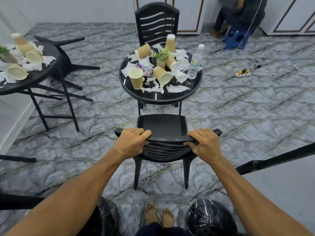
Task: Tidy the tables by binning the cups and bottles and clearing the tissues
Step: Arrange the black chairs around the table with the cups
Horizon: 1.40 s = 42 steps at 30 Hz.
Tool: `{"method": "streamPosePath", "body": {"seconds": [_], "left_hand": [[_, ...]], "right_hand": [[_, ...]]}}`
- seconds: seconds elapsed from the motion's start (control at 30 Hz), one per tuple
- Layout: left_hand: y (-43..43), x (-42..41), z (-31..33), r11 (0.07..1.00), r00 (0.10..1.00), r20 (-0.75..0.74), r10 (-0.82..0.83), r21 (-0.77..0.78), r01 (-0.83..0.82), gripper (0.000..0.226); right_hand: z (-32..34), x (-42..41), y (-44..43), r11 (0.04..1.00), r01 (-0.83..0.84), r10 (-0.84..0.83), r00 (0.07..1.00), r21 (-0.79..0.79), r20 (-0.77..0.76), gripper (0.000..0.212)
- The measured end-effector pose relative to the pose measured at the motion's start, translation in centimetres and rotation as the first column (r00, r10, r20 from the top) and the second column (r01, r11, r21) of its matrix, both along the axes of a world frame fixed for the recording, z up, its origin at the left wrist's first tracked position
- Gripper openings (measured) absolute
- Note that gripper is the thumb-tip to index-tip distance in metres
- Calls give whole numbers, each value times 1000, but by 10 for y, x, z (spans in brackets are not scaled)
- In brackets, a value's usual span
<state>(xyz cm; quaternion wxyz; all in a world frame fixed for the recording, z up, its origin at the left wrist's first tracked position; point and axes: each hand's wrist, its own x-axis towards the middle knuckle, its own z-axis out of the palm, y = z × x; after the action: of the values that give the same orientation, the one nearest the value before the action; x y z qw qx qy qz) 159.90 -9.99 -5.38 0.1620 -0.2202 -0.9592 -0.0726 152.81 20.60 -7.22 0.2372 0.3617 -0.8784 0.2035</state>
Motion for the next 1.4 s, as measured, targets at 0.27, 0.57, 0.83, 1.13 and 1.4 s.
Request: {"method": "streamPosePath", "body": {"seconds": [0.27,0.57,0.83,1.13,1.4], "left_hand": [[11,38,-25,1000,1000,13,21,0,-21,14],[27,75,-35,996,992,94,89,-9,-89,19],[42,69,-35,986,985,77,153,47,-157,12],[23,27,-21,986,986,-25,163,38,-162,18],[33,47,-48,997,997,1,77,-1,-77,13]], "right_hand": [[-25,36,10,999,3,-3,1000,46,-2,14],[-38,72,20,993,69,-76,995,93,72,18],[-27,47,24,997,1,-10,994,81,107,10],[-21,17,11,998,51,-53,996,27,78,31],[-39,52,24,994,111,-113,986,23,120,19]]}}
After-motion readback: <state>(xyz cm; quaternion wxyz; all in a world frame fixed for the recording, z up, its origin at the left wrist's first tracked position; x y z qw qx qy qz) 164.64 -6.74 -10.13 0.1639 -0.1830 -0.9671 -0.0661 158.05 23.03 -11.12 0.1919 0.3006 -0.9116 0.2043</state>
